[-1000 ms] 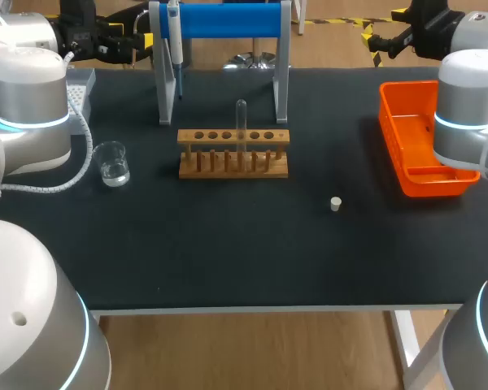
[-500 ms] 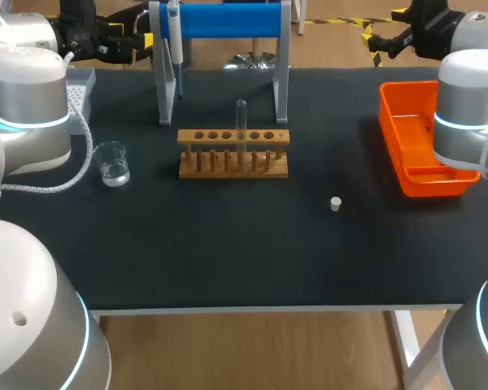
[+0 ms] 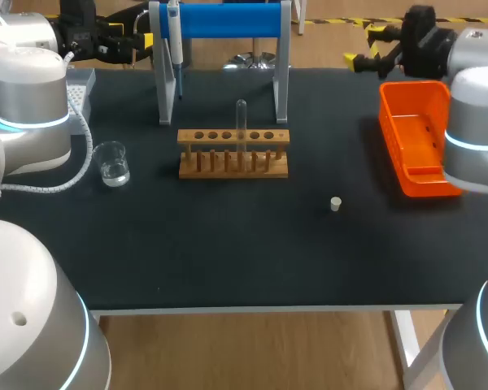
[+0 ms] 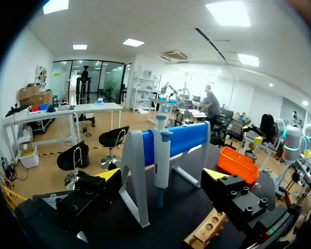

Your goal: Invert the test tube, pick up the pipette, mount the tip to pipette, aspirate from beaker and dispense into the tube, eject the tip, return the pipette, and cap with the stopper.

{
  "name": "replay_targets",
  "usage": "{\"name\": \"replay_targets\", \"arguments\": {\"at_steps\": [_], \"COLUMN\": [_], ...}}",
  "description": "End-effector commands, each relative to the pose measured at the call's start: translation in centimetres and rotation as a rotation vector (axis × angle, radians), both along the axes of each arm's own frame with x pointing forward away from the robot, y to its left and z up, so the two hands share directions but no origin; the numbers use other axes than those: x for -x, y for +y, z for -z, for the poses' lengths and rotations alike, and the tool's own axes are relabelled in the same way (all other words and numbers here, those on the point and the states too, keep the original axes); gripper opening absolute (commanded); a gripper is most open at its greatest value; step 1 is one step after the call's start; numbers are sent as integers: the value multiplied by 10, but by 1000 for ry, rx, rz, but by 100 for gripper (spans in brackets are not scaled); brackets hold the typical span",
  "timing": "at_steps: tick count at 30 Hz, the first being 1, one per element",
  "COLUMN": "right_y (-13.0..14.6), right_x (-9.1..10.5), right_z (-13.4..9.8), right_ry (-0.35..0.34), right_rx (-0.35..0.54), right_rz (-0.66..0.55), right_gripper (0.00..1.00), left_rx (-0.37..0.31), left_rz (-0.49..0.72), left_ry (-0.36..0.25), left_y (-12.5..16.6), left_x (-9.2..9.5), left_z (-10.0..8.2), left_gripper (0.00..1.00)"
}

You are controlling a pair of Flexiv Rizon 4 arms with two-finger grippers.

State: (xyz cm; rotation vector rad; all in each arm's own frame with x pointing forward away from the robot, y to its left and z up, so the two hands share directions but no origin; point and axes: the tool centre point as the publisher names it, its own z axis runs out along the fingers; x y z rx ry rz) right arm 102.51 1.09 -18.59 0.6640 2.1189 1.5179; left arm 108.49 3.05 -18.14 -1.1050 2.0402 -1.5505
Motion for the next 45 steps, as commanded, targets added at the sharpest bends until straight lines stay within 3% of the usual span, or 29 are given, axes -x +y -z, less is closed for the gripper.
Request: {"name": "replay_targets", "arguments": {"at_steps": [1,11,20,33,45], "right_y": [5,56,77,77,77], "right_x": [43,96,125,125,125], "right_z": [5,36,61,61,61], "right_ry": [-50,-39,-12,-12,-12], "right_rx": [-35,-87,-37,-37,-37], "right_rz": [-43,-175,-223,-223,-223], "right_gripper": [100,100,100,100,100], "left_rx": [0,0,0,0,-24], "left_rz": [-3,-3,-3,-3,15], "left_ry": [-2,-2,-2,-2,-107], "left_y": [-1,-1,-1,-1,-47], "left_x": [1,1,1,1,123], "left_z": [1,1,1,1,-8], "left_gripper": [100,100,100,100,100]}}
